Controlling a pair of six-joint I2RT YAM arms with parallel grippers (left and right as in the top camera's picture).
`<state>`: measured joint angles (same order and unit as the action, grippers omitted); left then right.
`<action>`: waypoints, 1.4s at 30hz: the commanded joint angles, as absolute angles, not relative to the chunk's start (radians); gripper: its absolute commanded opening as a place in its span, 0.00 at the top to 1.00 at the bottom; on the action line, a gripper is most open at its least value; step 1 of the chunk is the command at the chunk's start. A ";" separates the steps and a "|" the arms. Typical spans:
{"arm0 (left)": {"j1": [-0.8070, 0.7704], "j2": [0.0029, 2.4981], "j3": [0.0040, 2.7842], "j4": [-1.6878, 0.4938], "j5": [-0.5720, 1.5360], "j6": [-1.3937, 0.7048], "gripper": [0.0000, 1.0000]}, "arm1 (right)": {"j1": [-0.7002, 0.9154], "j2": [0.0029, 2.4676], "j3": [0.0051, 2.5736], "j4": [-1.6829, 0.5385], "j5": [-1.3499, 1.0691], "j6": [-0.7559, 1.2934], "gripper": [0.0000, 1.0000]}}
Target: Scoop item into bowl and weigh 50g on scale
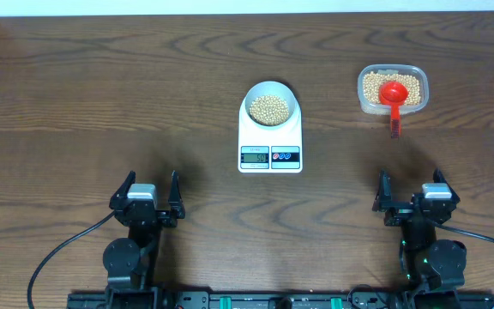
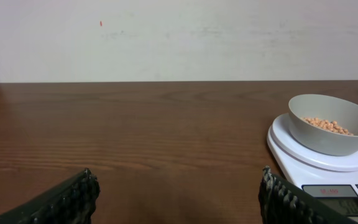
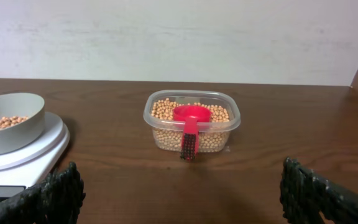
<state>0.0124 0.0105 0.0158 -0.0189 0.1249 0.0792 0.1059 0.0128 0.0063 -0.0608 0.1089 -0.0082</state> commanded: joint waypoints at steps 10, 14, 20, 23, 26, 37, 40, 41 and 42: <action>0.017 0.004 0.004 -0.060 0.148 0.082 0.15 | 0.097 0.006 0.006 -0.068 0.095 -0.069 0.01; 0.017 0.004 0.004 -0.060 0.148 0.082 0.15 | 0.083 0.006 0.006 -0.068 0.098 -0.069 0.01; 0.017 0.004 0.004 -0.060 0.148 0.082 0.15 | 0.037 0.006 0.006 -0.068 0.095 -0.068 0.01; 0.017 0.004 0.004 -0.060 0.148 0.082 0.15 | 0.027 0.006 0.006 -0.068 0.094 -0.068 0.01; 0.017 0.004 0.004 -0.060 0.148 0.082 0.16 | 0.027 0.006 0.006 -0.068 0.095 -0.068 0.01; 0.017 0.004 0.004 -0.060 0.148 0.082 0.15 | 0.027 0.006 0.006 -0.067 0.095 -0.068 0.01; 0.017 0.004 0.004 -0.060 0.148 0.082 0.15 | 0.027 0.006 0.006 -0.067 0.095 -0.068 0.01; 0.017 0.004 0.004 -0.060 0.148 0.082 0.15 | 0.027 0.006 0.006 -0.067 0.095 -0.068 0.01; 0.017 0.004 0.004 -0.060 0.148 0.082 0.15 | 0.027 0.006 0.006 -0.067 0.095 -0.068 0.01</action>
